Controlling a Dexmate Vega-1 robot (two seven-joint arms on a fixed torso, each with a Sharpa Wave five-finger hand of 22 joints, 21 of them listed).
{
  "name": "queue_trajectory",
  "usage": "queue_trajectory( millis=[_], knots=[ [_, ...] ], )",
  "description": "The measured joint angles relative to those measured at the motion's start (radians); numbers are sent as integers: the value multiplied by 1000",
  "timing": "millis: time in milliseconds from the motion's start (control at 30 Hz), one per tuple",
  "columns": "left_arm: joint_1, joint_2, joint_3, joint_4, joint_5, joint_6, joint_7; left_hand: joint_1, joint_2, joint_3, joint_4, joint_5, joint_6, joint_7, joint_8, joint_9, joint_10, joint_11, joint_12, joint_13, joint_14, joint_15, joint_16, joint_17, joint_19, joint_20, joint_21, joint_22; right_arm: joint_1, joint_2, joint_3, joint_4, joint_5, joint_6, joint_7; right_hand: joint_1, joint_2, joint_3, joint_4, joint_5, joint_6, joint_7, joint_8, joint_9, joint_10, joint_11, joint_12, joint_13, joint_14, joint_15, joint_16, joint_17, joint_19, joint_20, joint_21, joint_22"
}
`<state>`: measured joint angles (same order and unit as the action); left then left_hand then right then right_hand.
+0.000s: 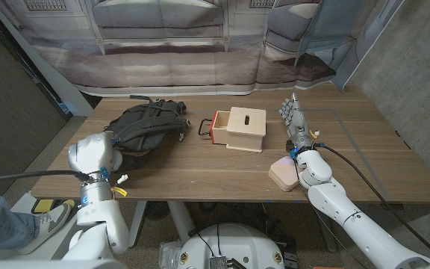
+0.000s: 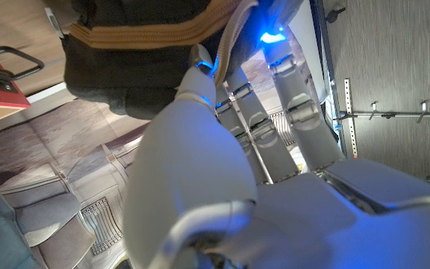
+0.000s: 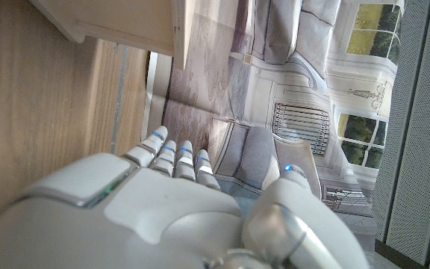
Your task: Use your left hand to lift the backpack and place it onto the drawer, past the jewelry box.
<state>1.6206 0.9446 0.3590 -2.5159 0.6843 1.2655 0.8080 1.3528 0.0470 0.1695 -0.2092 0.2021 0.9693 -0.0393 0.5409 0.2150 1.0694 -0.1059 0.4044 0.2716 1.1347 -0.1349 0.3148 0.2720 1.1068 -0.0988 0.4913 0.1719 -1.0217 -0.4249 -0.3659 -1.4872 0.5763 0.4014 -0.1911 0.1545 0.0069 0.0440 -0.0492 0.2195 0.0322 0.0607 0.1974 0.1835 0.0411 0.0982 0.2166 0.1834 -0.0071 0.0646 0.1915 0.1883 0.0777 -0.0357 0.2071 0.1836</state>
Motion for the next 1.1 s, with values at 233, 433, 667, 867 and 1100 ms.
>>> queue_trajectory(
  millis=[233,433,667,867,1100],
  knots=[
    [-8,17,-24,-6,10,-17,-16,-2,-2,6,-6,0,26,-1,1,0,10,-10,-4,18,6,-9,-2,5,0,0,0,1,12,7,-3,13,0,-2,1,0,0,0,0,0,0,0,0,0,0,0,0,0,0,0,0,0,0,0,0,0],
    [-13,21,-63,-7,11,-58,-27,-2,-2,8,-8,0,29,-4,4,0,11,-11,-4,18,7,-11,-3,9,0,0,-4,1,17,10,-4,19,0,-2,2,0,0,0,0,0,0,0,0,0,0,0,0,0,0,0,0,0,0,0,0,0],
    [-14,15,-109,-2,4,-125,-47,-2,-2,9,-9,0,30,-6,4,0,13,-13,-7,19,7,-11,-6,14,0,0,-4,0,20,14,-4,23,0,-2,0,0,0,0,0,0,0,0,0,0,0,0,0,0,0,0,0,0,0,0,0,0],
    [-24,8,-140,5,4,-162,-65,-8,-8,12,-12,0,36,-11,4,0,14,-14,-9,64,17,-20,-8,15,0,0,-4,0,20,16,-2,24,0,0,-3,0,0,0,0,0,0,0,0,0,0,0,0,0,0,0,0,0,0,0,0,0],
    [-41,0,-159,12,23,-206,-93,-8,-8,12,-12,0,50,-7,9,0,15,-14,-10,92,18,-21,-10,23,-4,4,-4,0,14,16,2,22,0,8,-7,0,0,0,0,0,5,6,0,0,0,0,0,0,0,0,0,0,0,0,0,0]
  ],
)
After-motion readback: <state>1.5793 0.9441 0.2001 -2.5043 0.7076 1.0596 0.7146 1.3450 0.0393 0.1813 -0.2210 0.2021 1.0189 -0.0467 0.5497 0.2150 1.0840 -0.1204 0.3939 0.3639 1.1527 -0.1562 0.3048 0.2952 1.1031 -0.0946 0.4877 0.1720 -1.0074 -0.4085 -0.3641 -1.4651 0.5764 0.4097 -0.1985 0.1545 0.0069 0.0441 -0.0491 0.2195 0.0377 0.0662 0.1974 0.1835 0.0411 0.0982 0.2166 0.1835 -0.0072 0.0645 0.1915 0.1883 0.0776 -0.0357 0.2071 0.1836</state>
